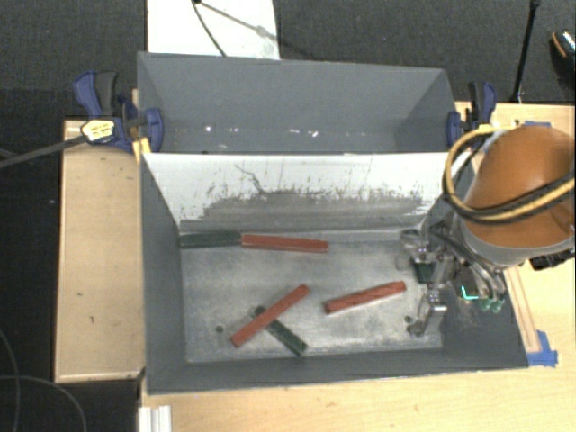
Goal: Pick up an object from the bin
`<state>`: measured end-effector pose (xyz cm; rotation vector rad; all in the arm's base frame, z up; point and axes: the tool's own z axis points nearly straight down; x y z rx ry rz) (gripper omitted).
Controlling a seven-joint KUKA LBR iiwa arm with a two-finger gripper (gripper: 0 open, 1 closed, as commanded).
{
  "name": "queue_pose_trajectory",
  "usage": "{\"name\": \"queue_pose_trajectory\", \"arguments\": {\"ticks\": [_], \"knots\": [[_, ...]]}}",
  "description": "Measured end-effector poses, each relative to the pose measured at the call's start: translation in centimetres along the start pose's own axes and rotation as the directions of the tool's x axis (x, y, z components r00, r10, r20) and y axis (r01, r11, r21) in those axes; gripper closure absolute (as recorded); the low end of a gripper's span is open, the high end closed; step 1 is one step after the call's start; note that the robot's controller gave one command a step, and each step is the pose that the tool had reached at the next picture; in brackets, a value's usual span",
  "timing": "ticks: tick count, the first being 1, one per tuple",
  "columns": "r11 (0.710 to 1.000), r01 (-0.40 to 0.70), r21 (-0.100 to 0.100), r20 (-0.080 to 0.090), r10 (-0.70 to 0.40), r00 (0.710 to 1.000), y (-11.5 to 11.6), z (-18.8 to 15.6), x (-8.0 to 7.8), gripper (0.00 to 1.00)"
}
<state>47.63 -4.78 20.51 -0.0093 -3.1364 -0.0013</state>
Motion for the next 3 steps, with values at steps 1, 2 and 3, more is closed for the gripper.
{"name": "queue_pose_trajectory", "arguments": {"ticks": [1,2,3], "knots": [[0.998,0.062,0.000,0.002,-0.062,0.998,1.8,13.8,-1.8,0.00],[0.998,0.065,0.002,0.007,-0.065,0.998,1.8,13.5,-1.9,1.00],[0.998,0.069,0.002,0.017,-0.069,0.998,3.1,-0.2,-4.1,1.00]]}}
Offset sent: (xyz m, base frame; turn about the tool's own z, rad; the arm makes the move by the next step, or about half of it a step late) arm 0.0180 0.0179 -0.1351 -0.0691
